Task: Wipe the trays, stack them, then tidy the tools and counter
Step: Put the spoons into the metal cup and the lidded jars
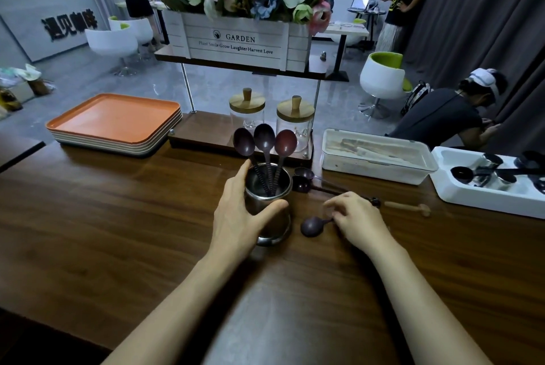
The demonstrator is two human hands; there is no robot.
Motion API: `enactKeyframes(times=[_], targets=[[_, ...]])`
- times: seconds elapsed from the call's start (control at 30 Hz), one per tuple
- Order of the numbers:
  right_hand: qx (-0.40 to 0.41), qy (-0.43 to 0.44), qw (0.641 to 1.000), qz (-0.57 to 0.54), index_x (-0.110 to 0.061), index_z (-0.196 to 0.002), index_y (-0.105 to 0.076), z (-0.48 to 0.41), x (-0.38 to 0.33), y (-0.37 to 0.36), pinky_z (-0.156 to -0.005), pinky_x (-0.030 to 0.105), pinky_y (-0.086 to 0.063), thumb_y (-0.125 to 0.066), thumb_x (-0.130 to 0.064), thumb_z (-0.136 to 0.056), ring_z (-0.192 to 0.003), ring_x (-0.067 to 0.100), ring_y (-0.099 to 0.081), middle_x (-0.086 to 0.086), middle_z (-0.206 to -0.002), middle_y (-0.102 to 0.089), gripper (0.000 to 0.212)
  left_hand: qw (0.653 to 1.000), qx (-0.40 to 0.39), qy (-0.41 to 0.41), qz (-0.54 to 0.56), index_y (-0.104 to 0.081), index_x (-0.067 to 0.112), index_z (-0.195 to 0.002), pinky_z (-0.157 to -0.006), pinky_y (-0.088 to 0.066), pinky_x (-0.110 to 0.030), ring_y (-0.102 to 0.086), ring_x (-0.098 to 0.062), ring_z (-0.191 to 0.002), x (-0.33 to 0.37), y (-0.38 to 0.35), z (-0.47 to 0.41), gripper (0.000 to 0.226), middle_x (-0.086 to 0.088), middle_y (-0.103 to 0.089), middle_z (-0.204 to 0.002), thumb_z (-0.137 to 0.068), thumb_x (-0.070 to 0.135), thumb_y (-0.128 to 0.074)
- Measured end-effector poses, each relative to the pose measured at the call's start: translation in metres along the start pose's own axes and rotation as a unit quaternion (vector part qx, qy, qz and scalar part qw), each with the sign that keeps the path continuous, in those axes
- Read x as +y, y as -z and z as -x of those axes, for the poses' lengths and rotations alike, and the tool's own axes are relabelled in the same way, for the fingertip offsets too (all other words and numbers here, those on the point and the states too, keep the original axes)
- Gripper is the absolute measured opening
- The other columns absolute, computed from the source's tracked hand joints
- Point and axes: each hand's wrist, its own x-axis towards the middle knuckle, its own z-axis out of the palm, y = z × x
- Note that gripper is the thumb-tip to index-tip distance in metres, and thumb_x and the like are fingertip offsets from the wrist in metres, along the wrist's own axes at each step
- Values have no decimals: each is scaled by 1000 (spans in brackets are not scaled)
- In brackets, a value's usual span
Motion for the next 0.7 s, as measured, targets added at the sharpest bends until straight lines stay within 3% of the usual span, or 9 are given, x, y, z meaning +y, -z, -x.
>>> enactKeyframes(times=[0.1, 0.23, 0.37, 0.7], targets=[[-16, 31, 999, 27, -39, -108, -73, 0, 4, -2, -88, 35, -48, -62, -30, -96, -112, 16, -57, -15, -118, -58, 18, 1000, 3, 3, 0, -35, 41, -152, -107, -44, -30, -47, 3, -128, -1, -1, 0, 100, 23, -46, -139, -67, 77, -72], [-3, 55, 998, 29, -38, -94, -72, -4, 6, 1, -83, 36, -45, -66, -33, -93, -106, 15, -52, -15, -104, -57, 7, 1000, 6, 11, 3, -36, 39, -152, -110, -45, -36, -47, 1, -131, 0, -2, 0, 99, 22, -46, -143, -66, 76, -71], [-3, 96, 994, 46, -36, -97, -67, -3, 5, -2, -84, 36, -46, -62, -33, -96, -101, 13, -44, -16, -104, -57, 6, 1000, 7, 13, 9, -37, 39, -151, -111, -45, -37, -47, 1, -131, 2, -1, 1, 99, 21, -47, -143, -66, 75, -72], [93, 125, 985, -67, -30, -91, -52, 7, -16, 6, -69, 36, -46, -55, -23, -100, -81, 14, -57, -10, -89, -62, 11, 1000, 6, 15, 17, -38, 39, -150, -112, -45, -40, -48, 0, -131, 2, -1, 1, 99, 19, -48, -143, -65, 74, -73]])
